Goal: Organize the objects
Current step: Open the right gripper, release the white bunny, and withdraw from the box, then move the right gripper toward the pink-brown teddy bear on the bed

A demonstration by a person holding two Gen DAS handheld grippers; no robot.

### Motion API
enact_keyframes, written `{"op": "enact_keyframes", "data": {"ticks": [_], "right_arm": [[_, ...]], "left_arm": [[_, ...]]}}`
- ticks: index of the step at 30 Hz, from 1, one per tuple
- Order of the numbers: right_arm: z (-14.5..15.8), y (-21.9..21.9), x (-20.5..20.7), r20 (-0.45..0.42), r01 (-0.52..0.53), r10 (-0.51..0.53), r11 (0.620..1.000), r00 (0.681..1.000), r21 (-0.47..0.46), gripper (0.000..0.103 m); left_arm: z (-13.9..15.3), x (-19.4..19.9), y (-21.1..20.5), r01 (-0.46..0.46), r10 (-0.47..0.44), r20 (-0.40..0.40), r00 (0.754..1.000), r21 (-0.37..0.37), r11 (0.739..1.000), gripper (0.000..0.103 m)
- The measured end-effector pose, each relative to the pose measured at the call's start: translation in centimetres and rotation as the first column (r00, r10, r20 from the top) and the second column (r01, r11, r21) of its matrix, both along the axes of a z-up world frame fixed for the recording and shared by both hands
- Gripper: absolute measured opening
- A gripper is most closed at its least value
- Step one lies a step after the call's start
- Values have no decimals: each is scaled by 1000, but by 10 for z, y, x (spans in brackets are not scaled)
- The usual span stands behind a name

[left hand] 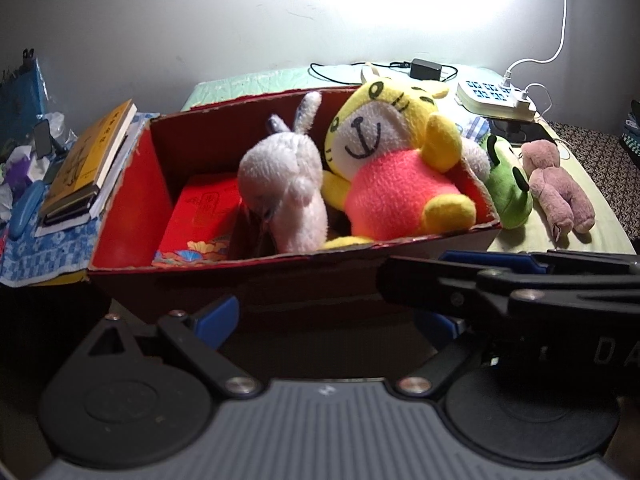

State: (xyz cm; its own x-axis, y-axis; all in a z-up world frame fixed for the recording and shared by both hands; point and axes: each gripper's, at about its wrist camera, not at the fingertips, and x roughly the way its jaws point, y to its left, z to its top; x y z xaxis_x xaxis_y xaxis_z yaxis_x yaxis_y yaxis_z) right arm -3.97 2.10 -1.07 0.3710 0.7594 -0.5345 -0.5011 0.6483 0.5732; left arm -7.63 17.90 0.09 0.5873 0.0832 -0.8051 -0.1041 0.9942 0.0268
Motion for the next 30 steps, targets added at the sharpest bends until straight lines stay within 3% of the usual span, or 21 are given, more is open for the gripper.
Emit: {"op": "enact_keyframes", "data": {"ticks": [11, 30], "right_arm": [[-12, -34, 6, -56, 13, -14, 1000, 998, -22, 53], [-33, -112, 21, -137, 135, -141, 990, 980, -49, 53]], "left_arm": [[-16, 9, -42, 40, -41, -58, 997, -7, 999, 95], [-35, 35, -125, 180, -180, -112, 977, -18, 984, 95]]}}
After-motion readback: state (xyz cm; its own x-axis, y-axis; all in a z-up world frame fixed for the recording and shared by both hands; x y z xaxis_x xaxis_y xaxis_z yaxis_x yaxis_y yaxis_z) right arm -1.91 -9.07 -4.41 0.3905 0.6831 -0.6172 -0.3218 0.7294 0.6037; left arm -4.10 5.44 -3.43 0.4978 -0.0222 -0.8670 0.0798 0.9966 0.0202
